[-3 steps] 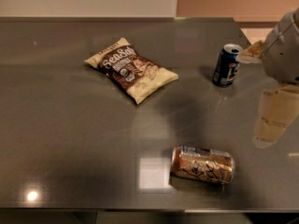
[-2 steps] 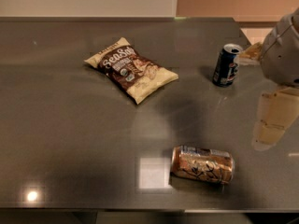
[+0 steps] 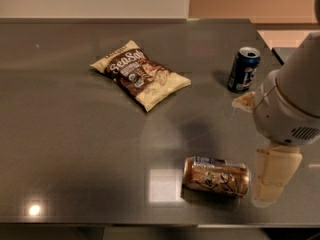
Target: Pick orange can
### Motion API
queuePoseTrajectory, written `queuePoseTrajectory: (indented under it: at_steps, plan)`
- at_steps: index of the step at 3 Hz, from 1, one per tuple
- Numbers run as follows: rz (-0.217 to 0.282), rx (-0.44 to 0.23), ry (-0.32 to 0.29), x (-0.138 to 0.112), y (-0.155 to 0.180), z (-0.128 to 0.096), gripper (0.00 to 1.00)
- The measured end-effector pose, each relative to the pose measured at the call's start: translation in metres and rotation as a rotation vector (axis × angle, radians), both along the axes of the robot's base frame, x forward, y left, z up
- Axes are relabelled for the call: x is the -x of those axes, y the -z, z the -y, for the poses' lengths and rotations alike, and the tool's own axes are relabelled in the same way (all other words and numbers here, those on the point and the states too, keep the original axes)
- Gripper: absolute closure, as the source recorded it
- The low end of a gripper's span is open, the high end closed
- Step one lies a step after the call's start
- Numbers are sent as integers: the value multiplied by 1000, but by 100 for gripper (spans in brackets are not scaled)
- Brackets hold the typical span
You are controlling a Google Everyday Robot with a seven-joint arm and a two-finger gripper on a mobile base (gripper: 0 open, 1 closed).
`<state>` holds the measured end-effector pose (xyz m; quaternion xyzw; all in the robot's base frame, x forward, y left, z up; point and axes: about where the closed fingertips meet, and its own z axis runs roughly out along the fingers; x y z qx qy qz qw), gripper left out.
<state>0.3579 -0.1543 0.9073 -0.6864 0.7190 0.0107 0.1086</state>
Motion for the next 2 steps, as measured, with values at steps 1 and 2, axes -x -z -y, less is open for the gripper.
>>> queuePoseTrajectory:
  at_steps: [1,2]
  plan:
    - [-30,14,-10,14,23,-12,0]
    - [-44,8,-10,19,38,-21,0]
